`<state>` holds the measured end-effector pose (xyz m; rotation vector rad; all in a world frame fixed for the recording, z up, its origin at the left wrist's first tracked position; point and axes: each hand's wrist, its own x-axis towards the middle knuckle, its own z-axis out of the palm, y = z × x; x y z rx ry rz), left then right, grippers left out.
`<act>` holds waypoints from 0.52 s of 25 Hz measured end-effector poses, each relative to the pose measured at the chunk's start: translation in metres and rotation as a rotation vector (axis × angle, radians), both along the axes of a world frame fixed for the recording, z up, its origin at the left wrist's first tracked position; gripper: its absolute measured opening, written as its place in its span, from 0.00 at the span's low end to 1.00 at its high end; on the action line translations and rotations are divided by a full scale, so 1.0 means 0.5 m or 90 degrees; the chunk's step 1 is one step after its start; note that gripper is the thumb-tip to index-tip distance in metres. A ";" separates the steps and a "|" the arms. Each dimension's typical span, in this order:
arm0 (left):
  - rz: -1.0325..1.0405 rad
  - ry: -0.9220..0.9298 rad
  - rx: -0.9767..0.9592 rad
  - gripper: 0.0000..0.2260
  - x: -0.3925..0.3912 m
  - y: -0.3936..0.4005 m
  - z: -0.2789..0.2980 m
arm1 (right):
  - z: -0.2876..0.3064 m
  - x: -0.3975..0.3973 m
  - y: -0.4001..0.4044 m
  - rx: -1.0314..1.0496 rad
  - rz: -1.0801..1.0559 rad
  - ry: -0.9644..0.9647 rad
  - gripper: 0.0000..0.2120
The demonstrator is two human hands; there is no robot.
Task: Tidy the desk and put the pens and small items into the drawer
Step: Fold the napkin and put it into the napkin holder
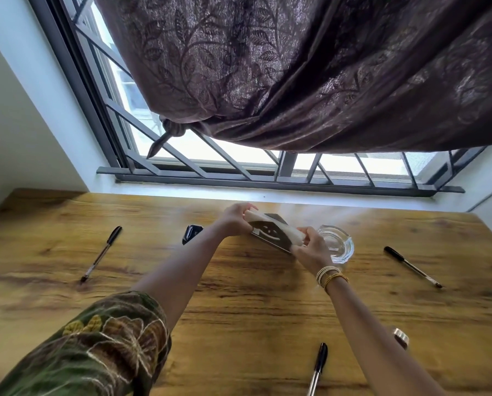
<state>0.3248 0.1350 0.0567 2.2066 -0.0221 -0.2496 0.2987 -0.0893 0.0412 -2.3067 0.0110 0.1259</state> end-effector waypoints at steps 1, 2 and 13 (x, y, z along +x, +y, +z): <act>-0.001 0.007 0.012 0.19 0.000 -0.005 0.000 | -0.007 -0.003 -0.001 -0.016 0.003 -0.006 0.21; 0.008 0.008 0.023 0.18 0.000 -0.009 -0.001 | -0.013 -0.005 -0.002 -0.018 0.000 -0.011 0.20; 0.066 -0.032 -0.137 0.14 -0.090 0.033 0.000 | -0.004 -0.032 -0.001 0.282 0.008 0.006 0.13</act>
